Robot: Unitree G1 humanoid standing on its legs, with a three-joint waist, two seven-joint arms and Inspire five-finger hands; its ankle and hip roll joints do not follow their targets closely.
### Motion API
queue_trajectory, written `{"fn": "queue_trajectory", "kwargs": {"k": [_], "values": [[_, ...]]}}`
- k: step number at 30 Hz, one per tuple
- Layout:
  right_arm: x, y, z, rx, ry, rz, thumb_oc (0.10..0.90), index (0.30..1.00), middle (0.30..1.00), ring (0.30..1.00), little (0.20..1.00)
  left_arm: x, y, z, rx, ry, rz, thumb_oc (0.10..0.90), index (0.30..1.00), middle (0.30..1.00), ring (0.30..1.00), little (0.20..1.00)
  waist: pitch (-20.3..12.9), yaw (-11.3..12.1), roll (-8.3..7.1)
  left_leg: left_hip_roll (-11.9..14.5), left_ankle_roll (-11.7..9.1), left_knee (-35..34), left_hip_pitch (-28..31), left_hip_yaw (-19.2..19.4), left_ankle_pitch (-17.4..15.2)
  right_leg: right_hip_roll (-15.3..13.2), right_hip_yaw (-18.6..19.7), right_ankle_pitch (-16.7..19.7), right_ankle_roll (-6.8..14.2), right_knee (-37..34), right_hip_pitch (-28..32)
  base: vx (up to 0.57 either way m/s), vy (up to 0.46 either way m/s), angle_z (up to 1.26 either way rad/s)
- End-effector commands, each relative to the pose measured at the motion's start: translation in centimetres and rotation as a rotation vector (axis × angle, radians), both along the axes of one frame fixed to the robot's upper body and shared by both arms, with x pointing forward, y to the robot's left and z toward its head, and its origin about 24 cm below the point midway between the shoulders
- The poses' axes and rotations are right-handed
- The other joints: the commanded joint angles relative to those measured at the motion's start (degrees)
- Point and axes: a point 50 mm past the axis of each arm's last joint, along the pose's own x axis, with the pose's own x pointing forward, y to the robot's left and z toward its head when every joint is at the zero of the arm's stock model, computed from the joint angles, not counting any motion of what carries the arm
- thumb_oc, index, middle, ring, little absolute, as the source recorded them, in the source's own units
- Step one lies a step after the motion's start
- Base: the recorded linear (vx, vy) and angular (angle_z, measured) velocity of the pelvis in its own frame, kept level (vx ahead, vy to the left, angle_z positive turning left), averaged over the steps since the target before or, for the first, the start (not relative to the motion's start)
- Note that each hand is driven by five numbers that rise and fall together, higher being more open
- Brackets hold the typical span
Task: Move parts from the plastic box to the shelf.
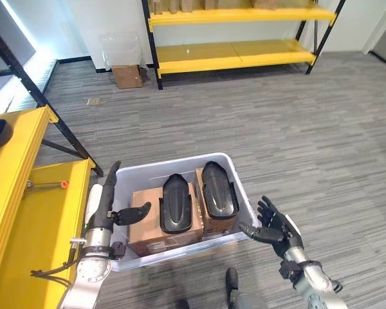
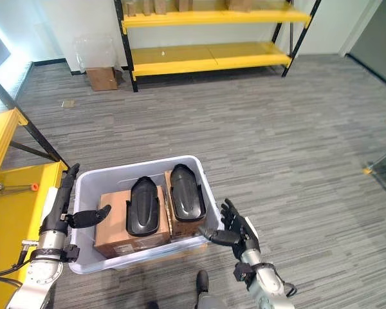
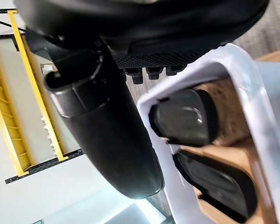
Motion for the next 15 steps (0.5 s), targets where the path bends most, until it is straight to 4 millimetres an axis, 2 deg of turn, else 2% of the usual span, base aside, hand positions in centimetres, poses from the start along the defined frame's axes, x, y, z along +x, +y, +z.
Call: {"fn": "queue_trajectory", "kwargs": {"k": [1, 4, 11, 13, 15], "values": [[1.8, -1.0, 4.0, -0.017, -0.206, -0.033, 0.900, 1.000, 1.000, 1.000, 1.000, 2.5, -1.0, 5.7, 0.078, -0.295, -0.083, 0.900, 1.000, 1.000, 1.000, 1.000, -3.5, -2.1, -0.74, 1.8, -0.3, -0.2, -1.8, 2.3, -2.7, -1.3, 1.1, -7.5, 4.9, 0.0, 4.0, 0.10, -0.044, -0.06], [1.6, -1.6, 4.1, -0.034, -0.203, -0.043, 0.900, 1.000, 1.000, 1.000, 1.000, 2.7, -1.0, 6.1, 0.152, -0.300, -0.088, 0.900, 1.000, 1.000, 1.000, 1.000, -3.5, -2.9, -0.28, 2.3, -0.7, -0.2, -1.6, 2.7, -2.1, -1.0, 1.9, -8.0, 4.6, 0.0, 4.6, 0.11, -0.045, 0.03], [1.3, -2.7, 4.3, -0.066, -0.195, -0.101, 0.900, 1.000, 1.000, 1.000, 1.000, 3.8, -0.8, 6.1, 0.187, -0.255, -0.087, 0.900, 1.000, 1.000, 1.000, 1.000, -3.2, -5.1, 0.60, 2.9, -1.2, -0.2, -2.0, 4.6, -1.6, -0.6, 3.2, -8.5, 4.4, 0.0, 4.1, 0.08, -0.008, -0.10], [1.3, -2.9, 4.4, -0.079, -0.203, -0.101, 0.900, 1.000, 1.000, 1.000, 1.000, 4.2, -1.1, 6.4, 0.256, -0.276, -0.089, 0.900, 1.000, 1.000, 1.000, 1.000, -2.7, -6.0, 0.98, 3.0, -1.3, -0.2, -2.4, 5.4, -1.5, -0.5, 3.9, -8.5, 4.4, 0.0, 3.3, 0.02, 0.029, -0.27], [1.3, -3.2, 4.6, -0.085, -0.210, -0.099, 0.900, 1.000, 1.000, 1.000, 1.000, 4.5, -1.4, 6.7, 0.412, -0.305, -0.103, 0.900, 1.000, 1.000, 1.000, 1.000, -2.4, -6.7, 1.24, 3.0, -1.4, -0.2, -2.8, 6.0, -1.5, -0.4, 4.5, -8.3, 4.5, 0.0, 2.5, 0.00, 0.027, -0.14]]}}
